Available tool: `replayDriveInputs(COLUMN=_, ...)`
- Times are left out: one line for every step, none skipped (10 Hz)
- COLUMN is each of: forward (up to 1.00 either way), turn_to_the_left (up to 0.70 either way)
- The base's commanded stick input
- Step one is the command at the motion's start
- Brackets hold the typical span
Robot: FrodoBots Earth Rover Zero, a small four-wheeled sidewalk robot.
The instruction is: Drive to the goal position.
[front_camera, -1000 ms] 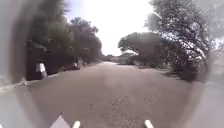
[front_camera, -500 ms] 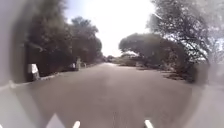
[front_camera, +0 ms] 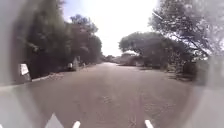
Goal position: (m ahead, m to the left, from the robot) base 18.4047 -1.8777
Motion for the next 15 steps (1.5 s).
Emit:
replayDriveInputs(forward=0.85, turn_to_the_left=0.00)
replayDriveInputs(forward=0.85, turn_to_the_left=0.00)
replayDriveInputs(forward=0.85, turn_to_the_left=0.00)
replayDriveInputs(forward=0.85, turn_to_the_left=0.00)
replayDriveInputs(forward=0.85, turn_to_the_left=0.00)
replayDriveInputs(forward=0.85, turn_to_the_left=0.00)
replayDriveInputs(forward=0.85, turn_to_the_left=0.00)
replayDriveInputs(forward=0.85, turn_to_the_left=0.00)
replayDriveInputs(forward=0.85, turn_to_the_left=0.00)
replayDriveInputs(forward=0.85, turn_to_the_left=0.00)
replayDriveInputs(forward=0.85, turn_to_the_left=0.00)
replayDriveInputs(forward=0.85, turn_to_the_left=0.00)
replayDriveInputs(forward=0.85, turn_to_the_left=0.00)
replayDriveInputs(forward=0.85, turn_to_the_left=0.00)
replayDriveInputs(forward=0.85, turn_to_the_left=0.00)
